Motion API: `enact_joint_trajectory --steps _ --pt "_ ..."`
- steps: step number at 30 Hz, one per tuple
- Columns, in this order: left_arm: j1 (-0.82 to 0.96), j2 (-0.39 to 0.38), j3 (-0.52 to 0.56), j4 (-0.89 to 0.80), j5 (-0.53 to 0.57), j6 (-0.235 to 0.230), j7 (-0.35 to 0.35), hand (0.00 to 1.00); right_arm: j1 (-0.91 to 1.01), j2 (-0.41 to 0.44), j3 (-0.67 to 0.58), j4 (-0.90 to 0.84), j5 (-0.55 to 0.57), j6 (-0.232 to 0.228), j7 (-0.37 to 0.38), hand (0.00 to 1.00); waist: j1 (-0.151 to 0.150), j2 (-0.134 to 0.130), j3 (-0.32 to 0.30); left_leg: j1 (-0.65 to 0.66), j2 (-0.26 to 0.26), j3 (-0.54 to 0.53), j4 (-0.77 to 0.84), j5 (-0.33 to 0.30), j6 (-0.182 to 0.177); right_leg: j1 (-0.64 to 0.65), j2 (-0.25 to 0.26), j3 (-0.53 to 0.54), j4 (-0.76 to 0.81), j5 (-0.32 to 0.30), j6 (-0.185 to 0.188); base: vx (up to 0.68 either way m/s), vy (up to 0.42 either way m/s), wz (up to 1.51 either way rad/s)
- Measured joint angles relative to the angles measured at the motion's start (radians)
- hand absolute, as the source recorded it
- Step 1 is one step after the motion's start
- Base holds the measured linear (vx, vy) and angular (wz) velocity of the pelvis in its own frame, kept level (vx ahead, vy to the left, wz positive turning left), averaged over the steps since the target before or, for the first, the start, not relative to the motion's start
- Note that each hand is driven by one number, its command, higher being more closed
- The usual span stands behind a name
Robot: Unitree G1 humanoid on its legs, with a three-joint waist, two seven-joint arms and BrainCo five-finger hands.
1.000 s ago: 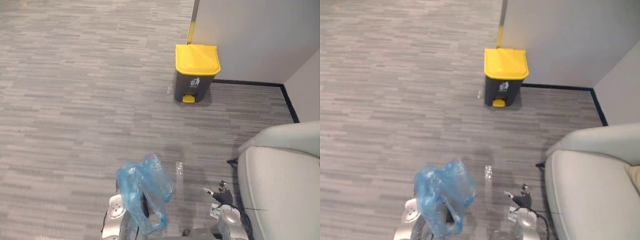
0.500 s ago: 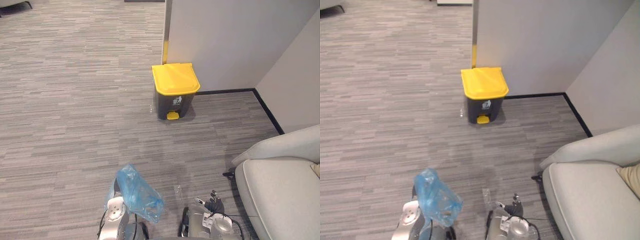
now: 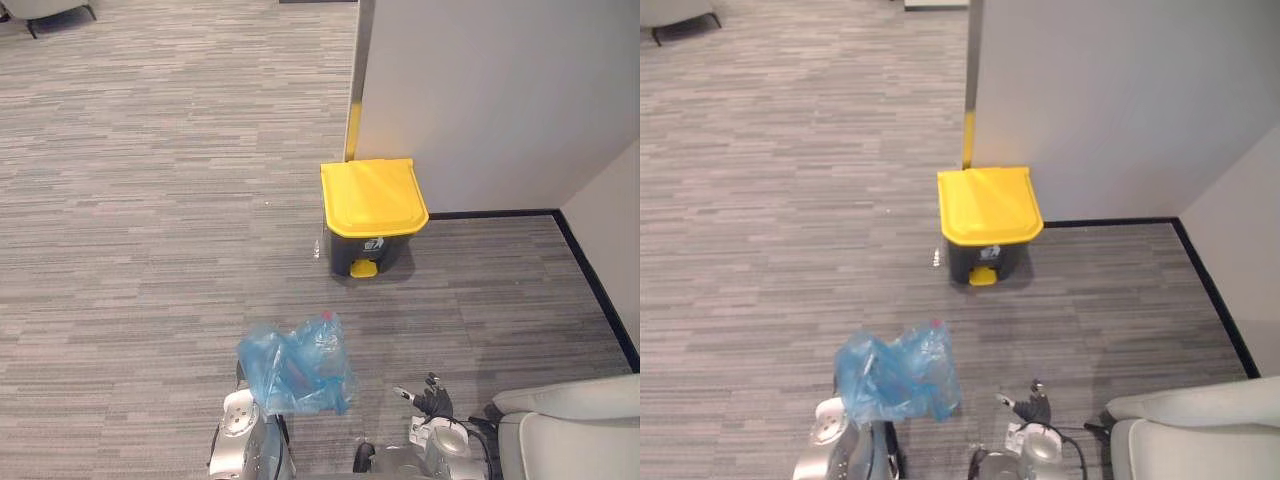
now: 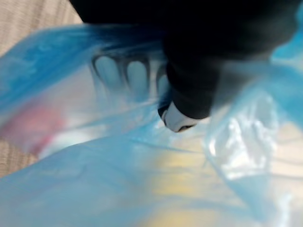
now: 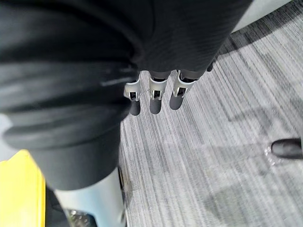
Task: Gather rubbish on tea table into small bin, then transfer packed bag to large trash can.
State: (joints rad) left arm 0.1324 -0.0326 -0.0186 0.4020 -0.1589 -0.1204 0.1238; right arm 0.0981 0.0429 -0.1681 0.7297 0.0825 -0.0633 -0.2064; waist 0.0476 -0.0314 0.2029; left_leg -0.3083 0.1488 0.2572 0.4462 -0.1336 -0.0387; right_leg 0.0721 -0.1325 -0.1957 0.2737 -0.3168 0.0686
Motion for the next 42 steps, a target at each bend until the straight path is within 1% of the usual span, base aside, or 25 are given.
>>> enact_joint_trajectory --steps 1,2,4,6,7,8,9,11,12,14,16,17,18,21,22,24,25,26,27,29,30,31,32,36,42 --pt "-0.003 0.005 0.002 0.005 0.0 0.002 0.001 1.0 0.002 0.005 0.001 -0.004 -0.001 0.0 0.0 0.0 -0.002 -0.009 -0.004 0.004 -0.011 0.008 -0.019 0.001 0.002 -0.003 -0.009 0.009 -0.01 0.013 -0.003 0.35 0.214 -0.03" --pt "-0.014 0.014 0.004 0.003 0.0 0.001 0.004 1.0 0.004 0.016 -0.003 -0.007 -0.001 0.0 -0.001 0.0 0.0 -0.019 -0.008 0.003 -0.028 0.009 -0.02 -0.003 0.013 -0.004 -0.02 0.044 -0.053 0.063 -0.001 0.26 0.165 -0.01" --pt "-0.008 0.023 0.003 0.002 0.0 0.002 0.005 1.0 -0.002 0.017 -0.007 -0.009 -0.004 0.0 0.0 0.0 0.016 -0.03 -0.014 0.017 -0.038 0.043 0.001 -0.017 0.034 0.004 -0.041 0.09 -0.051 0.094 0.017 0.31 0.215 -0.3" --pt "0.021 0.028 0.0 -0.014 0.0 0.002 0.007 1.0 -0.016 0.017 -0.005 -0.01 -0.005 -0.004 0.002 0.0 0.014 -0.026 -0.017 0.079 -0.048 0.081 -0.01 -0.054 0.048 -0.005 -0.062 0.128 0.025 0.118 0.043 0.3 0.199 -0.63" --pt "0.041 0.027 -0.004 -0.031 0.001 0.002 0.006 1.0 -0.016 0.017 -0.003 -0.01 -0.006 -0.005 0.006 0.0 0.014 -0.018 -0.016 0.14 -0.055 0.097 -0.049 -0.09 0.04 -0.059 -0.073 0.154 0.185 0.122 0.05 0.3 0.174 -0.65" --pt "0.044 0.032 -0.01 -0.038 0.001 0.002 0.007 1.0 -0.013 0.017 -0.002 -0.009 -0.007 -0.005 0.008 0.0 0.011 -0.015 -0.015 0.192 -0.063 0.106 -0.087 -0.124 0.036 -0.166 -0.091 0.167 0.403 0.145 0.088 0.3 0.153 -0.48" --pt "0.042 0.038 -0.013 -0.037 0.001 0.002 0.007 1.0 -0.012 0.017 0.003 -0.008 -0.009 -0.003 0.009 0.0 0.01 -0.017 -0.012 0.208 -0.069 0.111 -0.092 -0.129 0.037 -0.21 -0.101 0.174 0.494 0.147 0.094 0.18 0.054 -0.21" --pt "0.04 0.043 -0.018 -0.037 0.001 0.002 0.009 1.0 -0.005 0.016 0.016 -0.008 -0.043 -0.002 0.009 0.0 -0.007 -0.012 -0.008 0.28 -0.073 0.118 -0.126 -0.152 0.029 -0.352 -0.097 0.126 0.662 0.081 0.046 0.23 0.001 -0.1" --pt "0.039 0.043 -0.021 -0.037 0.001 0.001 0.009 1.0 -0.001 0.016 0.018 -0.008 -0.044 -0.002 0.01 0.0 -0.01 -0.007 -0.006 0.29 -0.072 0.118 -0.133 -0.156 0.026 -0.371 -0.095 0.109 0.658 0.072 0.037 0.3 -0.041 -0.05" --pt "0.028 0.043 -0.023 -0.027 0.0 -0.001 0.008 1.0 0.001 0.015 0.02 -0.007 -0.044 0.002 0.009 0.0 -0.023 -0.006 -0.005 0.329 -0.066 0.115 -0.154 -0.169 0.004 -0.449 -0.074 0.031 0.549 0.044 0.009 0.32 -0.122 0.07" --pt "0.003 0.046 -0.012 0.029 0.0 -0.002 0.009 1.0 -0.003 0.015 0.02 0.004 -0.044 0.001 0.009 0.0 -0.039 -0.009 -0.006 0.348 -0.057 0.112 -0.163 -0.167 -0.005 -0.467 -0.031 0.014 0.351 0.08 -0.014 0.26 -0.137 0.15" --pt "-0.006 0.056 -0.011 0.057 0.0 -0.002 0.009 1.0 -0.006 0.016 0.021 0.019 -0.044 0.001 0.009 0.0 -0.044 -0.027 -0.017 0.357 -0.067 0.1 -0.166 -0.165 -0.026 -0.456 -0.01 0.02 0.216 0.159 -0.026 0.37 -0.15 0.07" --pt "-0.029 0.051 -0.006 0.116 0.0 0.001 0.009 1.0 -0.038 -0.011 0.021 0.051 -0.044 0.0 0.009 0.0 -0.045 0.011 -0.012 0.37 -0.043 0.037 -0.187 -0.15 -0.047 -0.413 0.031 0.006 0.171 0.215 -0.09 0.42 -0.177 0.02" --pt "-0.039 0.036 -0.011 0.123 0.002 0.0 0.008 1.0 -0.038 -0.025 -0.01 0.058 -0.043 -0.002 0.008 0.0 -0.051 0.031 -0.01 0.397 -0.031 -0.028 -0.205 -0.101 -0.057 -0.371 0.037 -0.03 0.173 0.169 -0.106 0.34 -0.159 0.25" --pt "-0.045 0.031 -0.014 0.123 0.002 0.0 0.005 1.0 -0.029 -0.024 -0.017 0.06 -0.043 -0.002 0.008 0.0 -0.053 0.032 -0.01 0.4 -0.023 -0.035 -0.185 -0.091 -0.061 -0.346 0.037 -0.048 0.166 0.157 -0.106 0.34 -0.166 0.61" --pt "-0.051 0.015 -0.018 0.118 0.002 0.0 0.001 1.0 -0.005 -0.023 -0.013 0.06 -0.041 -0.002 0.008 0.0 -0.056 0.032 -0.009 0.34 0.015 -0.061 0.032 -0.074 -0.082 -0.248 0.045 -0.086 0.111 0.137 -0.1 0.25 -0.105 0.5" --pt "-0.042 0.006 -0.018 0.103 0.001 0.0 -0.001 1.0 -0.001 -0.022 -0.004 0.055 -0.04 -0.003 0.008 0.0 -0.052 0.034 -0.007 0.259 0.049 -0.06 0.233 -0.011 -0.081 -0.186 0.05 -0.096 0.059 0.137 -0.101 0.14 0.0 0.14" --pt "-0.036 0.003 -0.019 0.096 0.001 -0.001 -0.002 1.0 0.001 -0.015 0.001 0.05 -0.039 -0.003 0.008 0.0 -0.05 0.033 -0.007 0.228 0.069 -0.056 0.298 -0.02 -0.077 -0.167 0.049 -0.095 0.041 0.137 -0.101 0.17 0.046 -0.04" --pt "-0.028 -0.005 -0.022 0.084 0.001 0.0 -0.008 1.0 0.003 -0.016 0.003 0.044 -0.037 -0.005 0.008 0.0 -0.043 0.032 -0.008 0.171 0.096 -0.029 0.363 -0.066 -0.055 -0.138 0.05 -0.095 0.015 0.137 -0.1 0.16 0.076 -0.11" --pt "-0.022 -0.003 -0.027 0.061 0.001 -0.001 -0.016 1.0 -0.002 -0.017 0.001 0.04 -0.031 -0.005 0.008 0.0 -0.034 0.038 -0.014 0.118 0.102 0.011 0.263 -0.114 -0.023 -0.125 0.043 -0.077 -0.006 0.143 -0.09 0.17 0.118 -0.18" --pt "-0.022 -0.003 -0.026 0.06 0.001 -0.001 -0.016 1.0 -0.002 -0.015 -0.002 0.037 -0.03 -0.005 0.008 0.0 -0.031 0.039 -0.015 0.117 0.099 0.017 0.214 -0.112 -0.023 -0.123 0.042 -0.071 -0.007 0.146 -0.086 0.16 0.161 -0.3" --pt "-0.022 -0.003 -0.02 0.061 0.001 0.0 -0.016 1.0 -0.002 -0.012 -0.011 0.033 -0.021 -0.006 0.007 0.0 -0.031 0.051 -0.022 0.119 0.086 0.015 0.043 -0.064 -0.012 -0.119 0.042 -0.059 -0.004 0.146 -0.069 0.17 0.192 -0.31" --pt "-0.023 -0.005 -0.02 0.065 0.001 0.0 -0.017 1.0 0.0 -0.017 -0.027 0.035 -0.019 -0.005 0.007 0.0 -0.031 0.062 -0.032 0.144 0.069 -0.008 -0.069 -0.015 -0.041 -0.121 0.054 -0.039 -0.001 0.139 -0.04 0.21 0.207 -0.26" --pt "-0.022 0.025 -0.02 0.088 0.002 0.001 -0.014 1.0 0.01 0.007 -0.029 0.036 -0.003 -0.005 0.008 0.0 -0.032 0.02 -0.052 0.202 -0.002 0.029 -0.18 -0.002 -0.03 -0.098 0.01 0.02 -0.089 0.175 0.007 0.12 0.164 -0.15" --pt "-0.016 0.064 -0.018 0.157 0.01 0.0 -0.011 1.0 -0.02 0.002 -0.029 0.103 -0.004 -0.005 0.008 0.0 -0.028 0.032 -0.061 0.269 -0.045 0.066 -0.302 0.033 -0.025 -0.088 0.001 0.07 -0.159 0.211 0.02 0.02 0.061 -0.2"
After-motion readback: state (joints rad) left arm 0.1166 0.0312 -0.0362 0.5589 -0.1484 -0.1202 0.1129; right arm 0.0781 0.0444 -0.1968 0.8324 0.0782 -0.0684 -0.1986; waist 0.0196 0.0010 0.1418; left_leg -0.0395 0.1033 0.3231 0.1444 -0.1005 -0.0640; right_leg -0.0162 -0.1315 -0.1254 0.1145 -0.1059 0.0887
